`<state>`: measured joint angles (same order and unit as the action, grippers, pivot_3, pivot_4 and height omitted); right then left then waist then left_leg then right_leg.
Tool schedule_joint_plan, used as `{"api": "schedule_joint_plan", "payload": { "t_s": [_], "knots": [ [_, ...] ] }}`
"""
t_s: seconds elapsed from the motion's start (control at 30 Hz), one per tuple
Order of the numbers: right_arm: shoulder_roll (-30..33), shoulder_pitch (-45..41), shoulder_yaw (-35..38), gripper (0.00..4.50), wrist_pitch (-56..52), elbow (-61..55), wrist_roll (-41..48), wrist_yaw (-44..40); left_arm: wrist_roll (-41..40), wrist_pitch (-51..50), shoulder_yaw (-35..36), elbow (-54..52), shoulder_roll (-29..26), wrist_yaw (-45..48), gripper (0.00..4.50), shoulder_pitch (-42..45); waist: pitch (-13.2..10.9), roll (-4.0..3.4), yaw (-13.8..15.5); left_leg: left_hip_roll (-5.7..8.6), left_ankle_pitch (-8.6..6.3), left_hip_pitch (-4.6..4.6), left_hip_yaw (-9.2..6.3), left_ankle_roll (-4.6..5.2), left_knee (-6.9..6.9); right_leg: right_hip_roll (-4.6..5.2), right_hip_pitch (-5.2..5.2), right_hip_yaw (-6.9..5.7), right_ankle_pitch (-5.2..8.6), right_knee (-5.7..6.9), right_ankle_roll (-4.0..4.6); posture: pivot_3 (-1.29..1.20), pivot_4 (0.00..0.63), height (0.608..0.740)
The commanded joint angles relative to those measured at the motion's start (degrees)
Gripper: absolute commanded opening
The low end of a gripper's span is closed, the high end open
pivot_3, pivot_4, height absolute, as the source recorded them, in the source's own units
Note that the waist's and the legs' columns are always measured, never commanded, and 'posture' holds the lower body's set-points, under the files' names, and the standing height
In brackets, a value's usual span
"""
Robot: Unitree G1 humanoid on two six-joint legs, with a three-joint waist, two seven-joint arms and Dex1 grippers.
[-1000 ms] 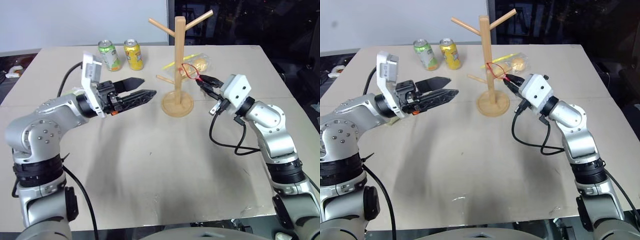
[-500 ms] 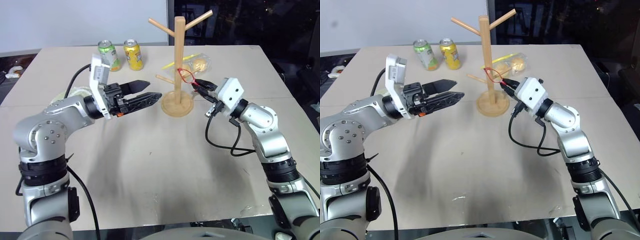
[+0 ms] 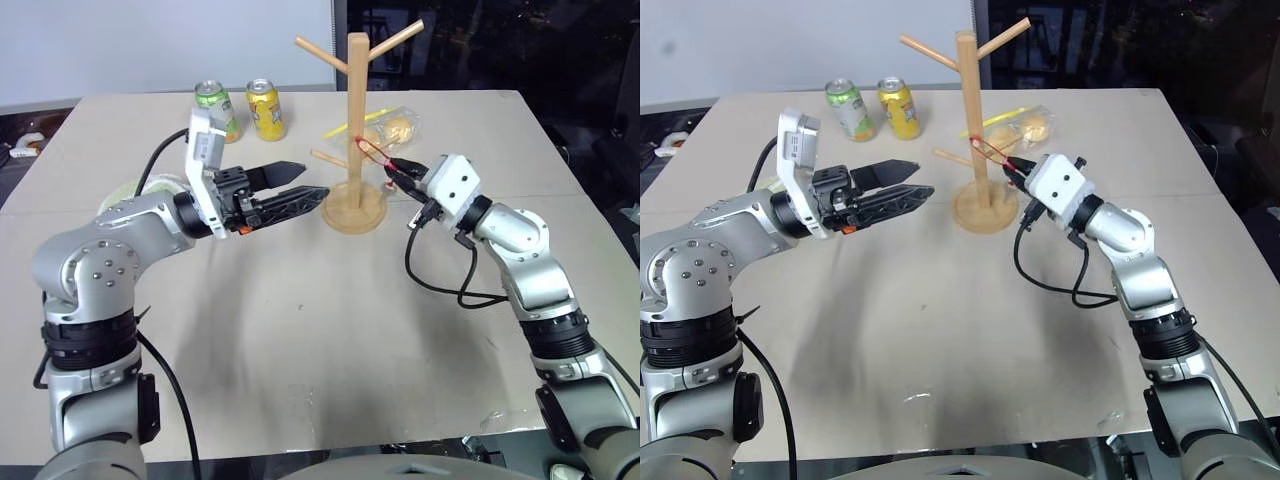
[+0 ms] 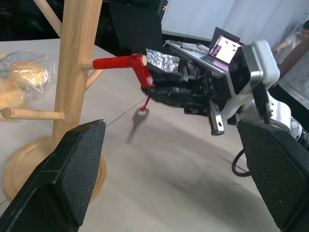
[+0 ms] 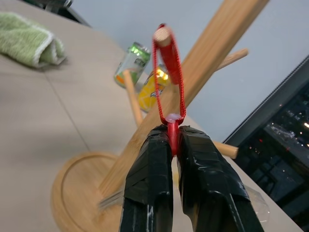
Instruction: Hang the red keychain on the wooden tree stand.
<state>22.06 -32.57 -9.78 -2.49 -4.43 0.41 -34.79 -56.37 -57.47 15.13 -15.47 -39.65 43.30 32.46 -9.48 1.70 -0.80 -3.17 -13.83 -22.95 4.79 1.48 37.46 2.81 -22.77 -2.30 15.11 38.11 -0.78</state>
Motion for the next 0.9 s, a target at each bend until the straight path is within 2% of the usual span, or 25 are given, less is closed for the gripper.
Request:
{"api": "schedule_joint_plan", "payload": {
  "t_s": [0.03, 0.1, 0.13, 0.27, 0.43, 0.67, 0.9],
  "knots": [
    [0.58, -1.50, -0.21, 0.10, -1.09, -1.58, -1.01, -0.32, -0.84, 1.22, 0.22, -2.01, -0.20, 0.04, 4.50, 1.10, 0.00, 0.00, 0.01, 0.00, 0.00, 0.00, 0.00, 0.00, 0.00, 0.00, 0.00, 0.00, 0.00, 0.00, 0.00, 0.00, 0.150, 0.740],
    [0.59, -1.29, -0.14, 0.10, -1.83, -1.91, -0.71, -0.50, -0.63, 1.60, -0.04, -1.95, -0.11, 0.15, 4.50, 1.00, 0.00, 0.00, 0.02, 0.00, 0.00, 0.00, 0.01, 0.00, 0.00, 0.00, 0.00, 0.00, 0.00, 0.00, 0.00, 0.00, 0.150, 0.740],
    [0.61, -1.06, 0.05, 0.43, -2.26, -2.25, -0.26, -0.81, -0.52, 1.78, -0.16, -1.87, -0.10, 0.22, 4.50, 0.99, 0.00, 0.00, 0.03, 0.00, 0.00, 0.00, 0.01, 0.00, 0.00, 0.00, 0.00, 0.00, 0.00, -0.01, 0.00, 0.00, 0.150, 0.740],
    [1.27, 0.01, 0.87, 2.03, -3.09, -3.64, 0.60, -1.75, -0.23, 2.26, -0.41, -1.47, -0.24, 0.44, 4.50, 1.08, 0.00, 0.00, 0.07, 0.01, 0.00, -0.01, 0.01, 0.00, 0.00, 0.00, 0.00, -0.01, 0.00, -0.01, 0.00, 0.00, 0.150, 0.740],
    [4.71, 2.95, 3.34, 4.48, -4.96, -7.52, 3.72, -4.53, 0.72, 3.11, -0.94, -0.41, -1.12, 1.35, 4.50, 1.32, 0.00, 0.00, 0.14, 0.01, 0.00, -0.01, 0.00, 0.00, -0.01, 0.01, 0.00, -0.01, 0.00, -0.01, 0.00, 0.00, 0.150, 0.740],
    [12.74, 7.39, 10.35, 4.48, -14.81, -15.40, 15.64, -11.95, 7.22, 5.32, -4.38, 3.00, -7.12, 6.42, 4.50, 1.29, -0.03, -0.01, 0.08, 0.00, -0.01, 0.00, 0.02, 0.01, -0.03, -0.03, 0.00, -0.01, 0.00, -0.04, 0.00, 0.00, 0.150, 0.740],
    [19.01, 11.51, 16.00, 4.48, -26.07, -23.53, 25.25, -13.72, 14.96, 12.11, -8.09, 7.06, -11.64, 13.75, 4.50, 0.40, -0.07, -0.05, 0.15, -0.01, -0.08, 0.02, 0.03, 0.14, -0.07, -0.03, -0.01, -0.01, 0.01, -0.06, 0.00, 0.00, 0.150, 0.740]
  ]
}}
